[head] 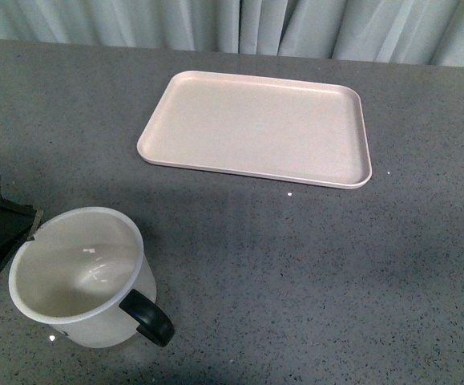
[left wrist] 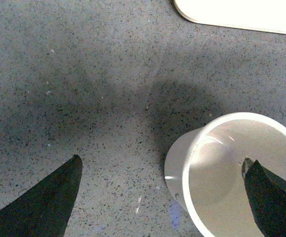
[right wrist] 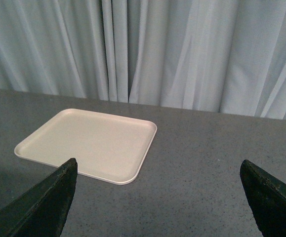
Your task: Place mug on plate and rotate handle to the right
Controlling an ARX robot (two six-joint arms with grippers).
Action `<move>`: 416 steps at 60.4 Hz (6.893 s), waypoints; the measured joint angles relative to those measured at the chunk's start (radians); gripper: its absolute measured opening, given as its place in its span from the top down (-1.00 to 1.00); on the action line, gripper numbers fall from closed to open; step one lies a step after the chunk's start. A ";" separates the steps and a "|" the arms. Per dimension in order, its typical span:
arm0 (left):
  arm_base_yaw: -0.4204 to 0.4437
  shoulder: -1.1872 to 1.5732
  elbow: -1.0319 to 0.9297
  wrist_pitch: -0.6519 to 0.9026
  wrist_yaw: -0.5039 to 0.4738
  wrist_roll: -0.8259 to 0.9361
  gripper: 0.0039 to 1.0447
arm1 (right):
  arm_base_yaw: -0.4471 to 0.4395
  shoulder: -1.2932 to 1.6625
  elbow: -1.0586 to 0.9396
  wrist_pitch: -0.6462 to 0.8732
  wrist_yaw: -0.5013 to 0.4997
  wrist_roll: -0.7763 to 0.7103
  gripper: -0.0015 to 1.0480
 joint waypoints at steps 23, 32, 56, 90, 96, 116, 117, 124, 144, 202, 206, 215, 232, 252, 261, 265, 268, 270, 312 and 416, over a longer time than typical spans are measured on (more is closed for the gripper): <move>-0.032 0.077 0.005 0.024 0.018 -0.011 -0.83 | 0.000 0.000 0.000 0.000 0.000 0.000 -0.82; -0.032 0.151 0.019 0.047 0.023 -0.010 -0.83 | 0.000 0.000 0.000 0.000 0.000 0.000 -0.82; -0.047 0.240 0.056 0.057 0.020 0.008 -0.16 | 0.000 0.000 0.000 0.000 0.000 0.000 -0.82; -0.077 0.222 0.080 0.002 0.031 -0.004 0.97 | 0.000 0.000 0.000 0.000 0.000 0.000 -0.82; -0.079 0.223 0.128 -0.024 0.038 -0.005 0.97 | 0.000 0.000 0.000 0.000 0.000 0.000 -0.82; -0.073 0.488 0.579 -0.097 0.039 -0.037 0.97 | 0.000 0.000 0.000 0.000 0.000 0.000 -0.82; -0.075 0.500 0.596 -0.101 0.039 -0.037 0.97 | 0.000 0.000 0.000 0.000 0.000 0.000 -0.82; -0.100 0.625 0.782 -0.155 0.040 -0.038 0.97 | 0.000 0.000 0.000 0.000 0.000 0.000 -0.82; -0.166 0.907 1.182 -0.300 0.040 -0.047 0.97 | 0.000 0.000 0.000 0.000 0.000 0.000 -0.82; -0.212 1.062 1.295 -0.348 0.055 -0.085 0.22 | 0.000 0.000 0.000 0.000 0.000 0.000 -0.82; -0.212 1.060 1.291 -0.336 0.055 -0.083 0.05 | 0.000 0.000 0.000 0.000 0.000 0.000 -0.82; -0.212 1.004 1.222 -0.278 0.054 -0.077 -0.40 | 0.000 0.000 0.000 0.000 0.000 0.000 -0.82; -0.190 0.713 0.943 -0.041 0.023 -0.059 -0.82 | 0.000 0.000 0.000 0.000 0.000 0.000 -0.82; -0.030 0.296 0.128 0.989 -0.303 0.148 0.40 | 0.000 0.000 0.000 0.000 -0.001 0.000 -0.82; 0.033 0.170 -0.050 1.009 -0.231 0.154 0.98 | 0.000 0.000 0.000 0.000 0.000 0.000 -0.82; 0.055 0.116 -0.102 1.011 -0.206 0.158 0.98 | 0.000 0.000 0.000 0.000 0.000 0.000 -0.82; 0.072 0.079 -0.136 1.011 -0.191 0.159 0.98 | 0.000 0.000 0.000 0.000 0.000 0.000 -0.82; 0.082 0.056 -0.156 1.010 -0.183 0.159 0.98 | 0.000 0.000 0.000 0.000 0.000 0.000 -0.82; 0.269 -0.462 -0.417 0.747 -0.001 0.162 0.98 | 0.000 0.000 0.000 0.000 0.000 0.000 -0.82; 0.270 -1.224 -0.428 0.004 -0.003 0.162 0.03 | -0.054 0.090 0.067 -0.166 -0.178 -0.057 -0.82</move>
